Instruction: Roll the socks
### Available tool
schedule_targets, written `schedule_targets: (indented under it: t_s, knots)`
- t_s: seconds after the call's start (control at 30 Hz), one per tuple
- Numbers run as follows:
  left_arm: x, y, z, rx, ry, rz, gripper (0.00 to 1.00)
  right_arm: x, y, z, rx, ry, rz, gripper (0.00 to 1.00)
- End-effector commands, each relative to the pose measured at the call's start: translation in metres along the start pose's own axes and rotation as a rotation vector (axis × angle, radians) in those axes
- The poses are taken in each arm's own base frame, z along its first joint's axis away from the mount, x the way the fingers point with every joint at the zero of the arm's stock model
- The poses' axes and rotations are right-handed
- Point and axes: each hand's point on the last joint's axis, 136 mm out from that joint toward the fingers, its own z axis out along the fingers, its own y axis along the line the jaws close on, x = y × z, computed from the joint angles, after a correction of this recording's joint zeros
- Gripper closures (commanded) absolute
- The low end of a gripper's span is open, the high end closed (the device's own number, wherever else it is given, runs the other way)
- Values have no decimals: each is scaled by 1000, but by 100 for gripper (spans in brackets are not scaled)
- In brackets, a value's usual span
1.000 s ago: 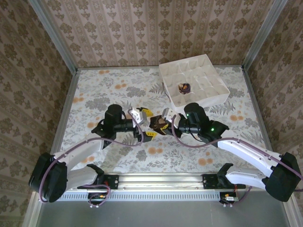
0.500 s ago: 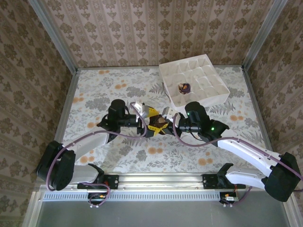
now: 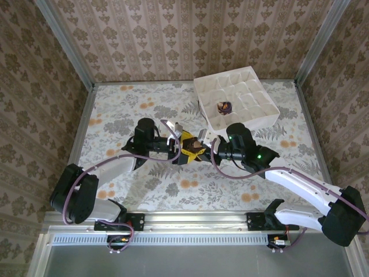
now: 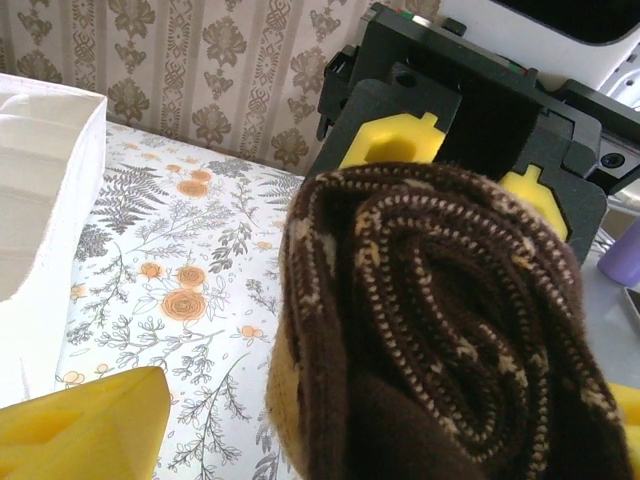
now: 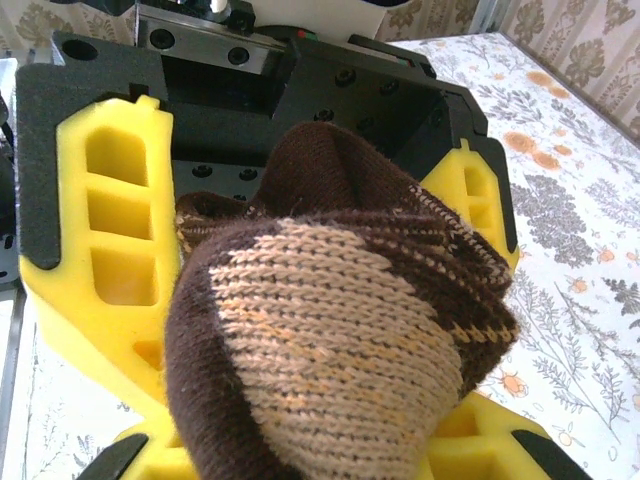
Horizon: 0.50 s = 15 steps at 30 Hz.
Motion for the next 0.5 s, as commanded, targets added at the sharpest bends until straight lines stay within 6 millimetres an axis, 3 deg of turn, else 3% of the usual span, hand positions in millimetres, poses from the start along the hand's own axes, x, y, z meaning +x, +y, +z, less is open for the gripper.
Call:
schedule_targets:
  t_s: [0.0,0.3,0.47]
  knots:
    - [-39,-17,1,69,-68,96,15,11,0,4,4,21,-10,100]
    - [-41,-18,0,86,-78,71,11,17,-4,3,12,31,-5,100]
    - [-32,-10,5,67,-23,22,16,8,-4,-1,10,6,-7,100]
